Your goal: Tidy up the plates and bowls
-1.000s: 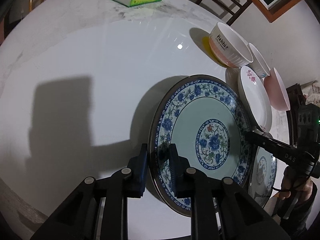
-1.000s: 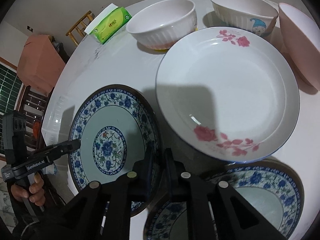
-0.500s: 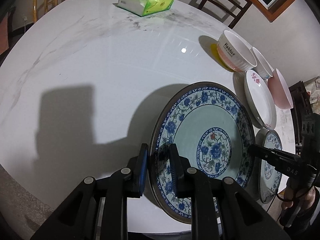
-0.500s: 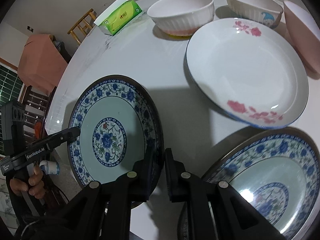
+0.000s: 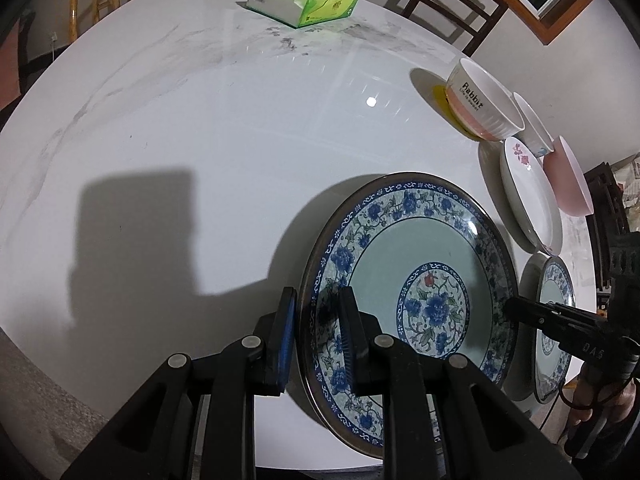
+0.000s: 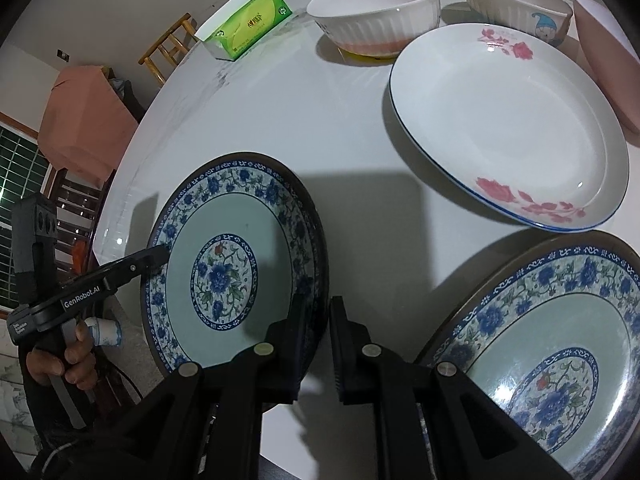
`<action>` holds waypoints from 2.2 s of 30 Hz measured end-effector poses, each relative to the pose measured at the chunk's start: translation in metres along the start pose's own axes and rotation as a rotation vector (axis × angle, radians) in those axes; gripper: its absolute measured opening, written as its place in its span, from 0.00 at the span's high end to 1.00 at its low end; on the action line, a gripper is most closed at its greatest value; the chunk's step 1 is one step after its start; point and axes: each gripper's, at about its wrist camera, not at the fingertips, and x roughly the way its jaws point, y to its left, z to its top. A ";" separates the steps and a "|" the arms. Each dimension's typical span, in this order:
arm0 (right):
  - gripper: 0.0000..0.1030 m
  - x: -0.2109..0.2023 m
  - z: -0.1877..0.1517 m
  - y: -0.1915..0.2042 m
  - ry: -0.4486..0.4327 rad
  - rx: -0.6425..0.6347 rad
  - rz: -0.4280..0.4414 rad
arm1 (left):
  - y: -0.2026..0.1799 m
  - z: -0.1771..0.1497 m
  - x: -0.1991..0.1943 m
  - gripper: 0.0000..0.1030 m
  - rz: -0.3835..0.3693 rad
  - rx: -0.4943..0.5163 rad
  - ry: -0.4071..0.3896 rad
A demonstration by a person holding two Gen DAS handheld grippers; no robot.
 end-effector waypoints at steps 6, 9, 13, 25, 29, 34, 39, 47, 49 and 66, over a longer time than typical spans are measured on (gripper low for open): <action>0.88 0.001 -0.003 0.004 -0.008 0.002 -0.005 | 0.002 0.000 0.001 0.82 -0.003 -0.003 -0.007; 0.86 0.001 -0.004 0.006 -0.007 0.000 -0.006 | 0.002 0.000 0.002 0.82 -0.001 0.002 -0.008; 0.86 0.000 -0.005 0.008 -0.016 -0.013 -0.017 | 0.001 -0.001 0.001 0.77 0.015 0.001 -0.015; 0.83 -0.033 -0.004 -0.003 -0.121 -0.030 -0.071 | 0.007 0.002 -0.018 0.65 0.089 -0.055 -0.096; 0.81 -0.050 -0.007 -0.006 -0.165 -0.063 -0.108 | -0.007 0.002 -0.027 0.65 0.103 -0.034 -0.120; 0.81 -0.068 -0.016 -0.007 -0.207 -0.109 -0.185 | -0.037 -0.004 -0.039 0.65 0.108 0.014 -0.155; 0.81 -0.088 -0.030 -0.015 -0.229 -0.107 -0.216 | -0.078 -0.011 -0.046 0.64 0.075 0.062 -0.185; 0.74 -0.122 -0.055 -0.046 -0.268 -0.058 -0.279 | -0.147 -0.026 -0.040 0.54 0.041 0.184 -0.201; 0.73 -0.129 -0.060 -0.057 -0.277 -0.030 -0.280 | -0.162 -0.030 -0.034 0.54 0.016 0.205 -0.185; 0.73 -0.158 -0.103 -0.129 -0.281 0.107 -0.320 | -0.211 -0.054 0.008 0.54 -0.083 0.253 -0.048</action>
